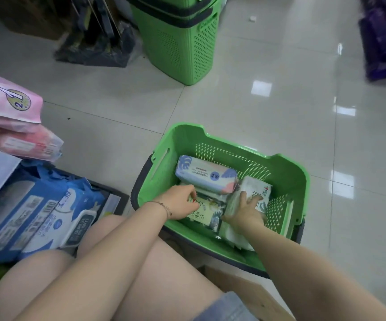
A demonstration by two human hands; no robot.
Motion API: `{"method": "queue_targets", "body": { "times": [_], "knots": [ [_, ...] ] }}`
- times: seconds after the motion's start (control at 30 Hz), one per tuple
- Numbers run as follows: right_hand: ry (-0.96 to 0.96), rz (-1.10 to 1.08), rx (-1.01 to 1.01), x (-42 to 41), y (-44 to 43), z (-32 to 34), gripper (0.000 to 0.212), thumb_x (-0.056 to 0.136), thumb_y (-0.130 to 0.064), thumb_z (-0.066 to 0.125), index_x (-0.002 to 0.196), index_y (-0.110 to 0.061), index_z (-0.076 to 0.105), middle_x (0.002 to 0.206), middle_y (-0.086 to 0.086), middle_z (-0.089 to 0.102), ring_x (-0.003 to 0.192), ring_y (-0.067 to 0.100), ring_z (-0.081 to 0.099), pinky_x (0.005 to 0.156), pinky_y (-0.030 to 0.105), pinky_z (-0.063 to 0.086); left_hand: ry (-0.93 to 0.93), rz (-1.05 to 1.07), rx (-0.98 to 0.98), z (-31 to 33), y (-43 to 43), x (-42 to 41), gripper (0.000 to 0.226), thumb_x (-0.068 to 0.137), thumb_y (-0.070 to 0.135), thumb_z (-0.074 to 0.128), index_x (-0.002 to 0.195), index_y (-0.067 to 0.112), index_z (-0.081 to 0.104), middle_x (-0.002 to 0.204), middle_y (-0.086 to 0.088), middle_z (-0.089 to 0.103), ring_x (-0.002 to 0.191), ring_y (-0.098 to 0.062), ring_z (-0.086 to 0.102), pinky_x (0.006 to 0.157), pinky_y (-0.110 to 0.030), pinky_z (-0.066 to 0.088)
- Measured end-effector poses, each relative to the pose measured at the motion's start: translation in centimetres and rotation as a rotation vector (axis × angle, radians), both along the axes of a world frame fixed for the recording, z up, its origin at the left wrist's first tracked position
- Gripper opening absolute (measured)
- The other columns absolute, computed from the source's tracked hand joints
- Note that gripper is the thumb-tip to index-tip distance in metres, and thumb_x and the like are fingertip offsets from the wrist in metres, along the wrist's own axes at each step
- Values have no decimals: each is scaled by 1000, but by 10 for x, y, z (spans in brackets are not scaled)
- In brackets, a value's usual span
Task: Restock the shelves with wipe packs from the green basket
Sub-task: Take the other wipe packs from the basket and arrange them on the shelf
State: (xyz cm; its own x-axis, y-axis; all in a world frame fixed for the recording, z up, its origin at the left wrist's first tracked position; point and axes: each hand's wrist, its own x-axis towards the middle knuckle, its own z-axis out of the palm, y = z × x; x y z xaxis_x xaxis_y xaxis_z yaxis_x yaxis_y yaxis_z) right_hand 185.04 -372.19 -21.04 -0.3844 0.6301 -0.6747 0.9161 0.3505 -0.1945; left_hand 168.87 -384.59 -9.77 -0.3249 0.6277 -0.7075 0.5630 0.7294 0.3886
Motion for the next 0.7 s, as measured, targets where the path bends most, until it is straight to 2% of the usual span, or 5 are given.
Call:
{"method": "queue_targets", "body": {
  "times": [0.17, 0.33, 0.53, 0.63, 0.7],
  "knots": [
    [64, -348, -3, 3, -10, 7, 98, 75, -19, 75, 146, -31, 9, 153, 9, -4, 130, 52, 22, 102, 61, 36, -7, -2, -9, 2, -4, 5, 31, 91, 35, 51, 120, 22, 51, 111, -1, 56, 94, -20, 60, 86, -39, 51],
    [93, -470, -43, 2, 6, 26, 106, 66, -34, 80, 144, -34, 9, 153, 17, 5, 135, 49, 18, 106, 64, 24, -51, 81, 82, 12, -5, 3, 27, 92, 35, 53, 115, 22, 52, 110, 0, 56, 99, -20, 59, 84, -35, 51],
    [68, -433, -154, -5, 39, 58, 106, 59, -45, 73, 147, -18, 20, 153, 16, 1, 127, 50, 30, 100, 55, 41, -46, 165, 166, 26, -4, -3, 15, 91, 30, 56, 104, 23, 52, 102, 0, 59, 84, -18, 58, 77, -30, 48],
    [50, -450, -205, -12, 61, 74, 110, 48, -54, 72, 140, -8, 36, 144, 18, 25, 116, 41, 47, 94, 47, 49, -53, 192, 180, 39, -4, -1, 17, 91, 29, 56, 105, 20, 54, 103, -4, 60, 83, -19, 56, 75, -31, 48],
    [70, -406, -263, -15, 65, 106, 87, 51, -55, 70, 121, -6, 55, 119, 16, 54, 94, 32, 60, 78, 35, 55, -39, 200, 188, 47, -6, -1, 19, 90, 29, 57, 107, 19, 54, 103, -6, 62, 80, -19, 55, 71, -29, 46]
  ]
}}
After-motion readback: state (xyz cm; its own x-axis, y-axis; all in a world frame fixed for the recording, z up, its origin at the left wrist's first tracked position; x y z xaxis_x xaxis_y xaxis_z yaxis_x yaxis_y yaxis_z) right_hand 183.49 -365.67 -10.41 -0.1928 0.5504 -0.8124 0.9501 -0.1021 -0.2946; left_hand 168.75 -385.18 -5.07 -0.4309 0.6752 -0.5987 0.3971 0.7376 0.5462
